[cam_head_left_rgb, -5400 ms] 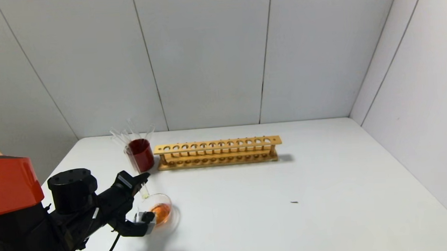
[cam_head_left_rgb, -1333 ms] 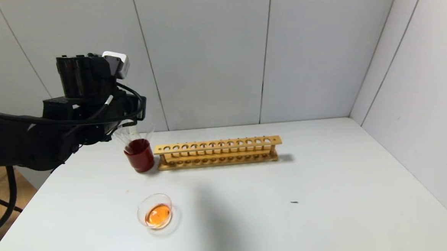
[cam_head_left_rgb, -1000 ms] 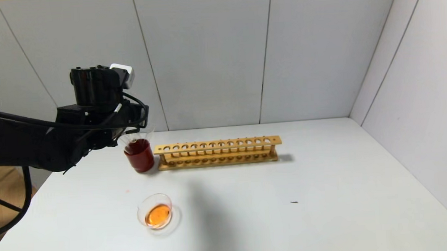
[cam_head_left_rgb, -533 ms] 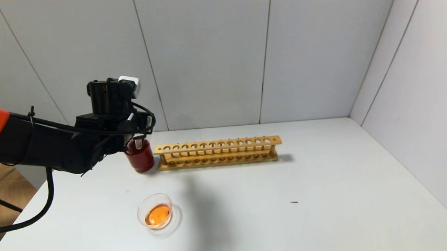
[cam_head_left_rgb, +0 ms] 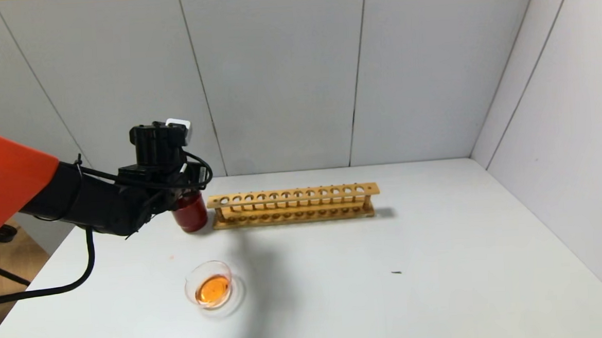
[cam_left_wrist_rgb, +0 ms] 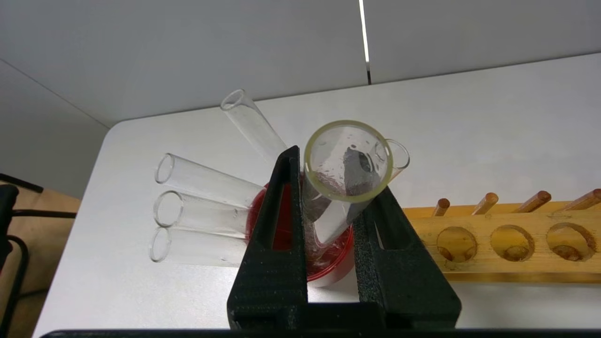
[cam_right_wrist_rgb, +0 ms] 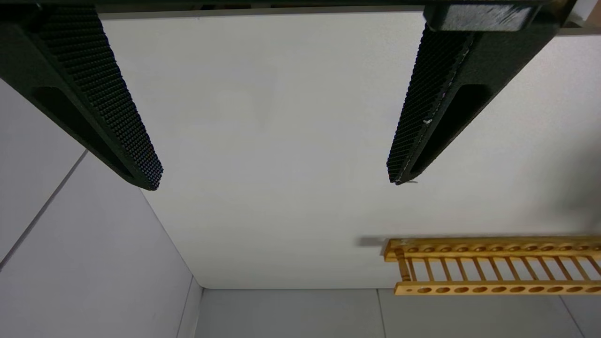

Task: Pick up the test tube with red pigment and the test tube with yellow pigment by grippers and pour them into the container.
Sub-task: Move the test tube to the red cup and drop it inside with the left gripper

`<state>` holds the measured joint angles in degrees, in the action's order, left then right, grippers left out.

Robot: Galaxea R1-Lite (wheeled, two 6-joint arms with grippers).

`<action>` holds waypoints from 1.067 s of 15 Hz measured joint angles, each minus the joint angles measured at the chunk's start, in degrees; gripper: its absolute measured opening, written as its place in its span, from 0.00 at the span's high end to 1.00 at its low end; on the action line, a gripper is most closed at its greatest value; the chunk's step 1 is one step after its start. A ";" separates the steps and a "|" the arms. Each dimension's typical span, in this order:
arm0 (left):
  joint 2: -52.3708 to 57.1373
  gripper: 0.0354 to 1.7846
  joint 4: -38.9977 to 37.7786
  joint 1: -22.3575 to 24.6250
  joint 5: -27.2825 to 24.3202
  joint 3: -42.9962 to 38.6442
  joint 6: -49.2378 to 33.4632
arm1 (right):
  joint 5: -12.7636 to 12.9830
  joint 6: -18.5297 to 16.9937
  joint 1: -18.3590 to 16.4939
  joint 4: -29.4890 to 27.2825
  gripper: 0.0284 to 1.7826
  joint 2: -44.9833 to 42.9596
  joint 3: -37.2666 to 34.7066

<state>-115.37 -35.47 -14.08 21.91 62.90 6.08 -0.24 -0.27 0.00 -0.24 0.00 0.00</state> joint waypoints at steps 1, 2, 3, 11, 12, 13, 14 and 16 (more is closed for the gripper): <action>-0.37 0.83 0.00 0.06 -0.06 0.02 -0.02 | 0.00 0.02 0.00 0.00 0.02 0.00 0.00; -0.67 0.83 0.00 0.13 -0.11 0.05 -0.05 | 0.02 0.02 0.00 0.00 0.02 0.00 0.00; -0.89 0.83 0.00 0.17 -0.22 0.16 -0.07 | 0.00 0.02 0.00 0.00 0.02 0.00 0.00; -1.72 0.83 0.00 1.07 -0.22 -0.01 -0.18 | 0.00 0.02 0.00 0.00 0.02 0.00 0.00; -1.94 0.83 0.00 1.41 -0.22 -0.17 -0.24 | 0.02 0.00 0.00 0.00 0.02 0.00 0.00; -2.05 0.83 0.01 1.62 -0.28 -0.30 -0.33 | 0.00 0.02 0.00 0.00 0.02 0.00 0.00; -2.18 0.83 0.01 1.73 -0.30 -0.37 -0.33 | 0.02 0.02 0.00 0.00 0.02 0.00 0.00; -2.40 0.83 0.01 1.74 -0.20 -0.52 -0.24 | 0.02 0.00 0.00 -0.02 0.02 0.00 0.00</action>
<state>-117.77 -35.46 -12.34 21.71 62.38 5.84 -0.22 -0.27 0.00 -0.27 0.00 0.00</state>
